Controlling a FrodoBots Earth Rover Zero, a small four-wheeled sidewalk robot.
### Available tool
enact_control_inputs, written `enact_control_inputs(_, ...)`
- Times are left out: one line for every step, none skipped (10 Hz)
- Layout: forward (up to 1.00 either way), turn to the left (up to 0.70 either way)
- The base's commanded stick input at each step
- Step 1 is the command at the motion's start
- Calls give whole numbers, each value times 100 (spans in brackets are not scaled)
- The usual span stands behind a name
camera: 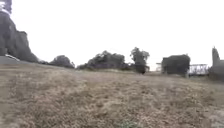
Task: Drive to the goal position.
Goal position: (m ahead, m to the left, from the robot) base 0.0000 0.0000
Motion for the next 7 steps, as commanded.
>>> enact_control_inputs(0, 70)
enact_control_inputs(0, 70)
enact_control_inputs(0, 70)
enact_control_inputs(0, 70)
enact_control_inputs(0, 70)
enact_control_inputs(1, 70)
enact_control_inputs(2, 70)
